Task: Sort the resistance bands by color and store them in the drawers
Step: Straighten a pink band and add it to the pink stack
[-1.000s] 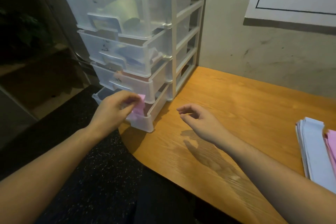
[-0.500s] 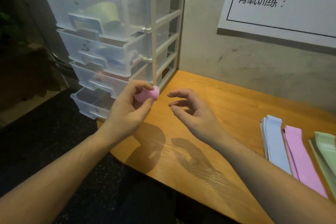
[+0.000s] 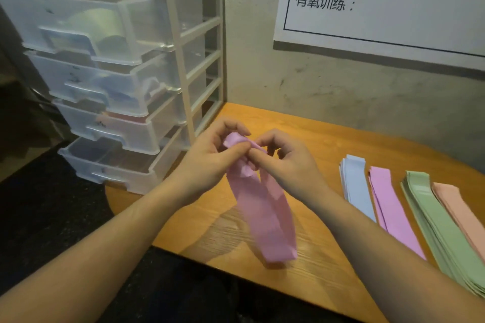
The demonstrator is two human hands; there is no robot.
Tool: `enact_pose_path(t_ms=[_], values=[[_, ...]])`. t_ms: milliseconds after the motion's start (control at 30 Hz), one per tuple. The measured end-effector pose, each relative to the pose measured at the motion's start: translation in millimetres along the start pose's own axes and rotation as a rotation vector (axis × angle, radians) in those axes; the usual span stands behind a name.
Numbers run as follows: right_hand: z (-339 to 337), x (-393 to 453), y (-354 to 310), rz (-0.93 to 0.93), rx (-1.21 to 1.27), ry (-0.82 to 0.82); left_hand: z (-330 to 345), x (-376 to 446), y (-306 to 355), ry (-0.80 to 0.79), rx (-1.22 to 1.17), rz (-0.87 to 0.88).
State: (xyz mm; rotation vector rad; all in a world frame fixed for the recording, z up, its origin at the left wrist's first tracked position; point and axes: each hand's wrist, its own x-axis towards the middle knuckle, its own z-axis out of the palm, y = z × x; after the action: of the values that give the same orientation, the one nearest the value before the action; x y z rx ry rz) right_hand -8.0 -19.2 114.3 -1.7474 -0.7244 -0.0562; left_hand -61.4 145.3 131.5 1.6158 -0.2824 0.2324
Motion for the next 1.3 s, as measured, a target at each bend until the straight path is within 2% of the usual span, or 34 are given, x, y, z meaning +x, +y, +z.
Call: enact_pose_path(t_ms=[100,200,300,367,467,500,633,967,1067,1133,1300], values=[[-12,-5,6,-0.008,-0.037,0.036,12,5,-4,-0.003,-0.056,-0.089],[-24,-9,13,0.036,0.031,0.099,22,8,-8,0.039,-0.069,-0.178],[-40,-11,18,0.069,0.112,0.203,29,9,-11,0.002,0.023,-0.237],[-48,-16,23,0.066,0.029,0.23,32,9,-14,0.004,0.057,-0.271],[-58,-26,31,0.078,-0.234,0.278,36,12,-18,-0.009,0.119,-0.304],[-61,-28,33,0.083,-0.237,0.275,37,13,-19,-0.028,0.132,-0.322],[-75,-34,36,0.164,0.097,0.214,39,21,-26,-0.109,0.176,-0.349],[-107,-48,46,0.313,0.424,0.33,62,39,-29,-0.315,-0.071,-0.366],[-121,-54,43,0.357,0.542,0.299,67,45,-35,-0.34,-0.138,-0.395],[-129,-58,44,0.385,0.549,0.274,70,50,-39,-0.375,-0.177,-0.409],[-138,-66,58,0.394,0.295,0.325,88,61,-43,-0.403,-0.246,-0.369]])
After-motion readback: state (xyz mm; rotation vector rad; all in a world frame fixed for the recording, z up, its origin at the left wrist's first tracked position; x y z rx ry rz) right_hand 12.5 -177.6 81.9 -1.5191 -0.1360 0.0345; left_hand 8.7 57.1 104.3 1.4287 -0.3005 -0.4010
